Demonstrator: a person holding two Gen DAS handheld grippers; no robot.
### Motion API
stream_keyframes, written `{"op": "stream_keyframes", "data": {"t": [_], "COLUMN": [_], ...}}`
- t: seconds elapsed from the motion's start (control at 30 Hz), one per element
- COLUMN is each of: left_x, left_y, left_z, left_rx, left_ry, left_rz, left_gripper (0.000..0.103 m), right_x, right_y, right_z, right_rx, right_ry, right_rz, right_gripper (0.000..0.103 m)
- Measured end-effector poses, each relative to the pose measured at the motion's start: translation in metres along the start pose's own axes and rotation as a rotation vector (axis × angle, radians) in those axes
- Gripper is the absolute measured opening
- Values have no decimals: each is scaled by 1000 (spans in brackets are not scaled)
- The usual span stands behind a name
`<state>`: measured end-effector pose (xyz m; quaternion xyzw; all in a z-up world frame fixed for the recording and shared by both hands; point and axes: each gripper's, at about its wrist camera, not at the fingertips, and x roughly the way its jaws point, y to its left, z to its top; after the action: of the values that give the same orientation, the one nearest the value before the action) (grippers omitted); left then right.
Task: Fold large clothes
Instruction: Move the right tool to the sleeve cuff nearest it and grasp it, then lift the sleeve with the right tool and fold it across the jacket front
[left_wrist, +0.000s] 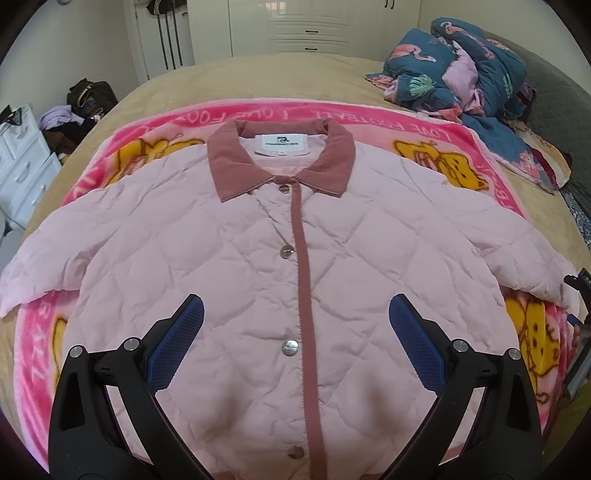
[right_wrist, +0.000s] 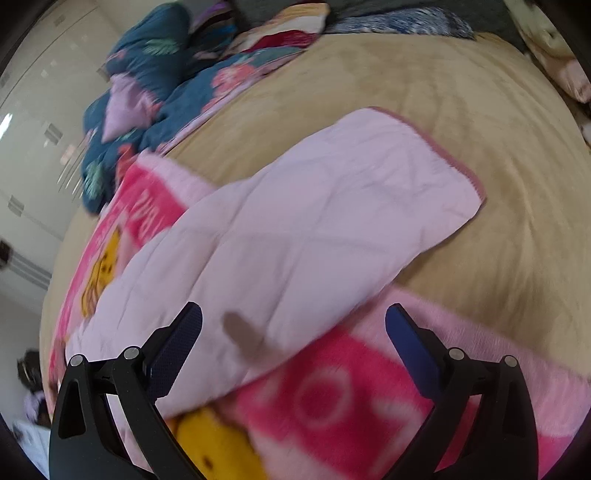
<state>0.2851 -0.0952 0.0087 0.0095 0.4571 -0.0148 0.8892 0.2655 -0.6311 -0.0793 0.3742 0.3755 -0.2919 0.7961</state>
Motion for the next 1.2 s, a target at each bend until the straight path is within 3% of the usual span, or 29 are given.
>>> {"op": "stream_keyframes", "data": {"t": [0.2, 0.3, 0.47, 0.57, 0.77, 1.03, 1.2], "left_x": [-10, -19, -34, -43, -47, -51, -57], "left_y": [5, 0, -6, -10, 7, 75, 110], "left_z": [4, 9, 14, 19, 33, 50, 68], "left_rx": [-12, -15, -33, -36, -71, -132, -146], "left_ry": [-4, -3, -5, -9, -2, -70, -139], "left_rz": [33, 40, 35, 35, 8, 40, 9], "left_gripper": [94, 94, 94, 94, 94, 94, 94], "right_x": [25, 33, 22, -4, -80, -167, -202], "right_y": [-36, -53, -47, -22, 65, 191, 256], "right_z": [27, 40, 65, 79, 93, 50, 10], "right_rx": [154, 214, 173, 73, -160, -387, -498], "right_ry": [6, -5, -58, -113, -250, -362, -408], "right_rz": [31, 61, 122, 174, 296, 503, 566], "right_gripper": [99, 90, 36, 26, 24, 23, 23]}}
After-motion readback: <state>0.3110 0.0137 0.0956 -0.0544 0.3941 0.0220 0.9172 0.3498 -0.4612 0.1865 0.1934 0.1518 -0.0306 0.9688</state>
